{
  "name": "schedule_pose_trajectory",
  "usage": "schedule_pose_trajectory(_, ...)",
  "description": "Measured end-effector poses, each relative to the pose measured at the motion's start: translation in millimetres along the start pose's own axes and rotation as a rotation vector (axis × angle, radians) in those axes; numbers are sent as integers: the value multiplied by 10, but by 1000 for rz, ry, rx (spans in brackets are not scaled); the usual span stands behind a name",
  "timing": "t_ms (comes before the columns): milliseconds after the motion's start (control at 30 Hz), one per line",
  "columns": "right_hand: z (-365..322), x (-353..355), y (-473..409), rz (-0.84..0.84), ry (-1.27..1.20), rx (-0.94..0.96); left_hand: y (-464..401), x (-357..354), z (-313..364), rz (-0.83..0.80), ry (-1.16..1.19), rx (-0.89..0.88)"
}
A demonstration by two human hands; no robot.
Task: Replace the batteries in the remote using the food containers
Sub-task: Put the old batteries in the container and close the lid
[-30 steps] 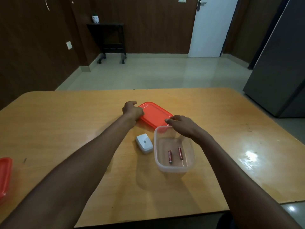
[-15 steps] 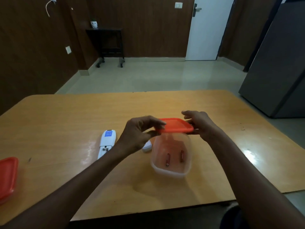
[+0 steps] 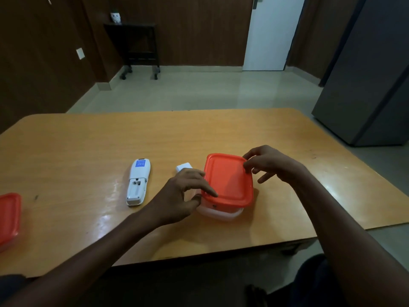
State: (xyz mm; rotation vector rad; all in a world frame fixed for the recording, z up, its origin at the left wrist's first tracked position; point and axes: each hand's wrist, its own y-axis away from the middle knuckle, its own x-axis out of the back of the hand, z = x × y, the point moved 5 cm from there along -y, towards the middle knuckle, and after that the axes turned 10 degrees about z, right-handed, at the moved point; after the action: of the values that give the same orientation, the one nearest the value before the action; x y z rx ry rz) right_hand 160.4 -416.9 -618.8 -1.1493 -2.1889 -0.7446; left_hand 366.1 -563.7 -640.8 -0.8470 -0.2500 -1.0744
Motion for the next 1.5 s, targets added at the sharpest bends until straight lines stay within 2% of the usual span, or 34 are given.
schedule_pose_trajectory(100,2,-17,52,-50,-50,-33,44,-4,11,-14,3,82)
schedule_pose_trajectory(167,-24,-22,72,-77,-75,-35,81,0,-15,-107,45,119)
schedule_pose_trajectory(267,-75,-50,94,-114,-94,4,130,21,-98,-216,25,56)
schedule_pose_trajectory(367,-92,-98,83,-144,-101,28,132,50,-168,-108,13,-10)
schedule_pose_trajectory(567,-78,-113,18,-156,-126,48,112,54,-173,46,-21,-10)
schedule_pose_trajectory(833,-56,-121,0,-187,-157,27,110,49,-185,39,54,100)
schedule_pose_trajectory(1100,-125,-156,-26,10,15,60,108,48,-149,51,88,111)
schedule_pose_trajectory(1500,-201,-255,69,53,84,67,138,27,-209,120,75,130)
